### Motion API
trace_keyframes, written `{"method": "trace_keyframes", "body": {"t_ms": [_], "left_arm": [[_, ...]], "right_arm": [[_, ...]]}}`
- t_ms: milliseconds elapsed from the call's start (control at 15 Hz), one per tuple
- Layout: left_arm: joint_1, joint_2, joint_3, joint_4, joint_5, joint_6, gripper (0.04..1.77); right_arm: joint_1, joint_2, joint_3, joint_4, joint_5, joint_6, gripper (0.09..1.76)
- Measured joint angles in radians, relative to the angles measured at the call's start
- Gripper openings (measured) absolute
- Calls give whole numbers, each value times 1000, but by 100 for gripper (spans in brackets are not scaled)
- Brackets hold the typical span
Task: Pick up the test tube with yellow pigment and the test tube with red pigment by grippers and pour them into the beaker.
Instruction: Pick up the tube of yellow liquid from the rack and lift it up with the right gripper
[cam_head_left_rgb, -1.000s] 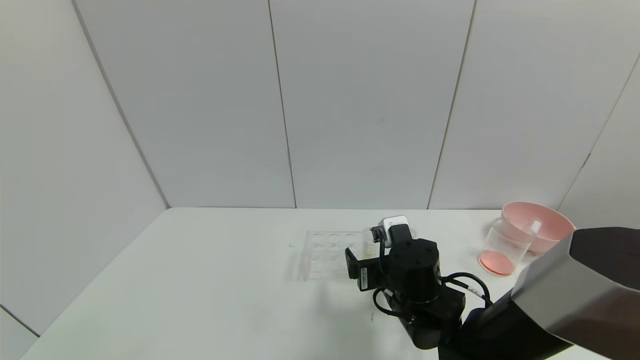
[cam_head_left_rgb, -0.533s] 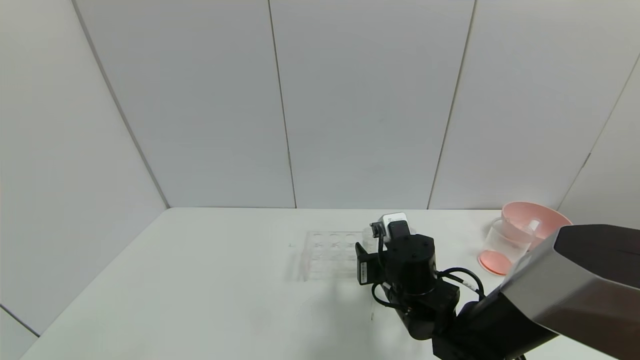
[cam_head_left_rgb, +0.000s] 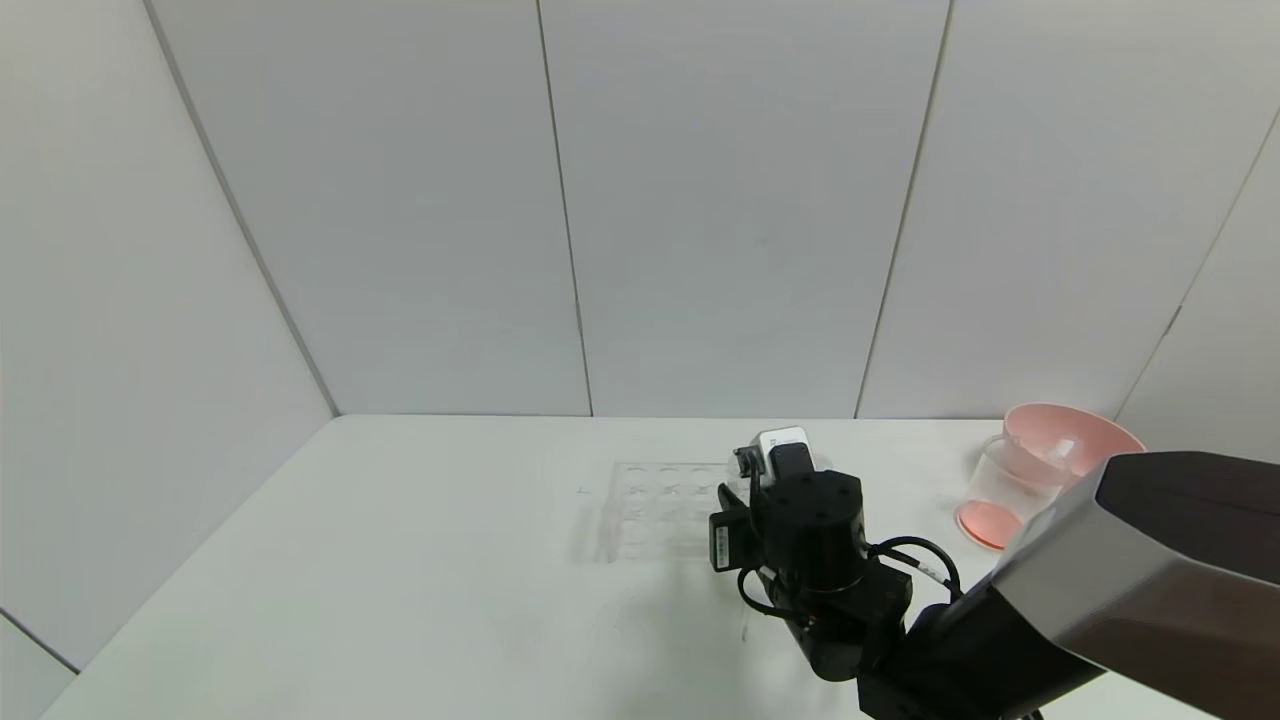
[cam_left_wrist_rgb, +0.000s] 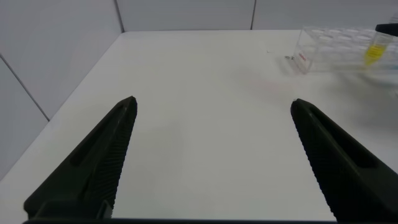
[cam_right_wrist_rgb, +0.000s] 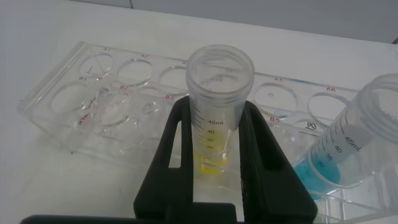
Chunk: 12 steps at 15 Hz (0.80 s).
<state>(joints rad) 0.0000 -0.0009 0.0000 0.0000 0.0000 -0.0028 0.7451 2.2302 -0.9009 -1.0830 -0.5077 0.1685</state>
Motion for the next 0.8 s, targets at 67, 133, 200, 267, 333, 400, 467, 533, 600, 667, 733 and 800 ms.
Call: {"method": "trace_keyframes", "body": {"t_ms": [67,133,200,267,333,400,467,533,600,667,733,800], "left_arm": [[0,0,0,0,0,0,176],[0,0,0,0,0,0,176],[0,0,0,0,0,0,176],[0,0,0,0,0,0,176],[0,0,0,0,0,0,176],[0,0,0,0,0,0,176],[0,0,0,0,0,0,176],[0,0,0,0,0,0,176],[0,0,0,0,0,0,176],[0,0,0,0,0,0,176],[0,0,0,0,0,0,176],[0,0,0,0,0,0,176]], "right_arm": [[0,-2,-1,-1,-1,-6,49],[-1,-5,-2,-2,-3,-11,49],[-1,-11,-3,-3,-3,-22,49],[-1,-18,-3,-4,-4,-34,49],[-1,-26,-3,-7,-4,-46,49],[-1,-34,-2,-7,-4,-55,49],[-1,-45,-2,-7,-3,-61,49],[-1,-58,-2,-7,-3,-69,49],[-3,-71,-2,-7,-2,-81,49],[-5,-85,-3,-7,1,-90,49],[-7,-99,-5,-8,0,-97,49],[-8,-114,-7,-8,1,-102,49]]}}
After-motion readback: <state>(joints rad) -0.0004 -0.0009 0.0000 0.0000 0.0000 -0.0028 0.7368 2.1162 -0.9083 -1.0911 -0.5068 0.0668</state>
